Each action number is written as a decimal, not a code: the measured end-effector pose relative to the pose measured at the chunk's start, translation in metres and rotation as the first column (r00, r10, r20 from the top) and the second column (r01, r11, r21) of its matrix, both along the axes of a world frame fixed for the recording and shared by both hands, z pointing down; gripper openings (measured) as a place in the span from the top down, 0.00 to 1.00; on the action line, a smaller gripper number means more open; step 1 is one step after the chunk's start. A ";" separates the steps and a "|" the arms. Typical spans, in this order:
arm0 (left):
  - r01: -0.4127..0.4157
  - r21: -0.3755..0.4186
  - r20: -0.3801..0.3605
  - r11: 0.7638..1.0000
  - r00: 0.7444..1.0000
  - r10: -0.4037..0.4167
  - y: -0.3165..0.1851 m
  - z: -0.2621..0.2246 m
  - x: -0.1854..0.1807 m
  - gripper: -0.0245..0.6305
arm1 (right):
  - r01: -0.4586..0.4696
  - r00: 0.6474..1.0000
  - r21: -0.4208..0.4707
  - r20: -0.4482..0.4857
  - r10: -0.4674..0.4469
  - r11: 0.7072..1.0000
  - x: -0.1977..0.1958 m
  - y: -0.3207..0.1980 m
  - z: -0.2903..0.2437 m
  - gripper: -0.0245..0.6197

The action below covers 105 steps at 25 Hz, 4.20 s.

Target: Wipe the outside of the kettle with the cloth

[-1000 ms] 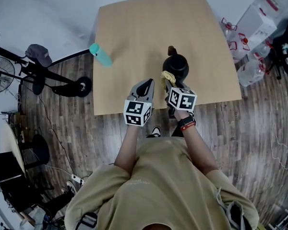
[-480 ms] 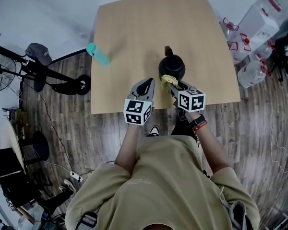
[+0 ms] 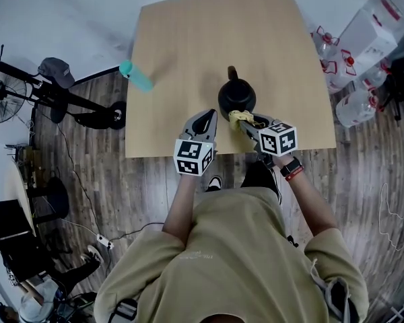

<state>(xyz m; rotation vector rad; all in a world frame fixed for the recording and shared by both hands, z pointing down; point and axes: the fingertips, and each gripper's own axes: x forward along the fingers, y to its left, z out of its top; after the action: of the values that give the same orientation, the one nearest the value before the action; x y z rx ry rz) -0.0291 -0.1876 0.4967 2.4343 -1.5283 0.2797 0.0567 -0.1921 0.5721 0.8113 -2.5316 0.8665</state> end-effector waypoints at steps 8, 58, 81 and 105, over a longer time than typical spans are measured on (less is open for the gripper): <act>0.016 -0.004 0.000 1.000 1.000 -0.016 -0.004 0.001 0.007 0.93 | 0.035 0.998 0.023 -0.057 -0.034 0.999 0.020 -0.009 0.002 0.75; -0.109 -0.037 -0.041 0.993 0.993 0.108 0.056 0.020 -0.080 0.93 | -0.470 0.870 0.075 -0.126 0.476 0.879 -0.029 0.058 0.011 0.77; -0.040 -0.047 -0.059 0.998 0.998 0.037 0.053 0.024 -0.118 0.93 | -0.618 0.761 0.134 -0.145 0.632 0.774 -0.106 -0.010 0.028 0.77; -0.082 -0.065 -0.059 0.995 0.995 0.078 0.050 0.037 -0.046 0.93 | -0.438 0.865 0.228 -0.155 0.476 0.870 -0.048 0.018 0.025 0.77</act>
<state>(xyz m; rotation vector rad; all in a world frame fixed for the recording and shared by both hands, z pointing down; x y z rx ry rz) -0.0749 -0.1377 0.5332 2.4333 -1.3781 0.2712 0.0090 -0.1745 0.5972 1.5283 -2.2873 0.6340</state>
